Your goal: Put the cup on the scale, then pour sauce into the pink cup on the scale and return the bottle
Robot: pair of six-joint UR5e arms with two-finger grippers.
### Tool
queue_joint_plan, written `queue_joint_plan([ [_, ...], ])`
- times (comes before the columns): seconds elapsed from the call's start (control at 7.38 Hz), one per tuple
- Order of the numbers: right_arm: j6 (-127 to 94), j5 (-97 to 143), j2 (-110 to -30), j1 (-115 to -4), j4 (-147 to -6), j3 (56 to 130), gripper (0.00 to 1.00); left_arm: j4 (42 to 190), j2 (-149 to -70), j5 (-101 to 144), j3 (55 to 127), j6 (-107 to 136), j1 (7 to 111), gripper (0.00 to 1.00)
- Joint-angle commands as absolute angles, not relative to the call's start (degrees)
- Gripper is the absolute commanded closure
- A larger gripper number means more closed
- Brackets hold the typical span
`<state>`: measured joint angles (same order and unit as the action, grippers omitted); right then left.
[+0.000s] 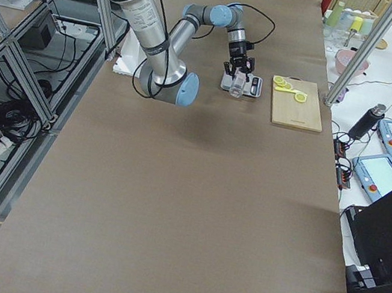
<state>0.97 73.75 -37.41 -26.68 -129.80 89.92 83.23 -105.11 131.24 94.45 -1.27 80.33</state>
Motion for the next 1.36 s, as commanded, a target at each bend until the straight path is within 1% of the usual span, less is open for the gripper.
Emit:
queue_joint_plan([
  [0.0,2.80,72.69,-36.65,-26.54,-131.56,88.77,1.00,83.23,-105.03,131.31,94.40,-1.23,80.33,0.02],
  [0.27,6.48,70.50,-35.95,-26.54,-134.28,88.68,1.00,83.23,-105.03,131.31,94.39,-1.14,80.33,0.02],
  [0.54,7.03,69.70,-34.11,-26.54,-135.18,86.50,1.00,83.23,-105.03,131.22,94.48,-1.14,80.33,0.02],
  [1.22,9.05,67.33,-34.10,-26.63,-137.53,86.31,1.00,83.23,-104.94,131.22,94.31,-1.05,80.33,0.02],
])
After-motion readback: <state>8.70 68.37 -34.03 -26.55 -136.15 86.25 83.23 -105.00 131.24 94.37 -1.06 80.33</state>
